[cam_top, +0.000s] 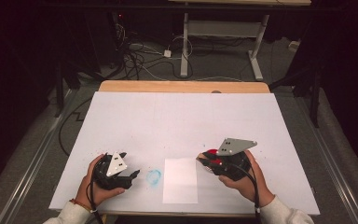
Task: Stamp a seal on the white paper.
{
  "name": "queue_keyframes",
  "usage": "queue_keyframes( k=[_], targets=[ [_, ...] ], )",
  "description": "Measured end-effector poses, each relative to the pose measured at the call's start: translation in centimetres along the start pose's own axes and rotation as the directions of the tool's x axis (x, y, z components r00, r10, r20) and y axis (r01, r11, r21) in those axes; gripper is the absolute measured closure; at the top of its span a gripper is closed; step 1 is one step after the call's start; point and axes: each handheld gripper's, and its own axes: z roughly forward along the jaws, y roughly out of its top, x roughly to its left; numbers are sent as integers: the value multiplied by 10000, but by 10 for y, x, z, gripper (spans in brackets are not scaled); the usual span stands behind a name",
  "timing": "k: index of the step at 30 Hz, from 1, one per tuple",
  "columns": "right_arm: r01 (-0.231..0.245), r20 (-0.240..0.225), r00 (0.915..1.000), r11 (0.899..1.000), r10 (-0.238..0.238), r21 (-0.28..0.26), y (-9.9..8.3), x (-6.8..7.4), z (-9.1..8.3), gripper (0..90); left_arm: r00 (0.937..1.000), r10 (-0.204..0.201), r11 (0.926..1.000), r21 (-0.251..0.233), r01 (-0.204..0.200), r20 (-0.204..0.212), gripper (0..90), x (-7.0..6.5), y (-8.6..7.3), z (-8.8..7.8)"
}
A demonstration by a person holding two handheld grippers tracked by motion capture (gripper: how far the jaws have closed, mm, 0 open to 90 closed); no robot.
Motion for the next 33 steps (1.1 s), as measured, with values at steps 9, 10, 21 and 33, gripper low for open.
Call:
queue_keyframes(
  k=[9,10,21,33],
  targets=[
    [545,-485,9975,9971,-520,523,2,20,23,759,10000,-57,9999,83,57,37,225,-1,0,0],
    [560,-530,9972,9969,-530,561,2,21,27,759,10000,-48,10000,80,48,23,225,-1,0,0],
    [950,-853,9927,9884,-852,1185,-1,32,53,759,10000,-32,9999,146,31,86,225,-1,-1,0],
    [1129,-1019,9902,9765,-953,1838,-8,36,72,759,10000,85,9999,119,-86,50,225,-2,0,1]
  ],
)
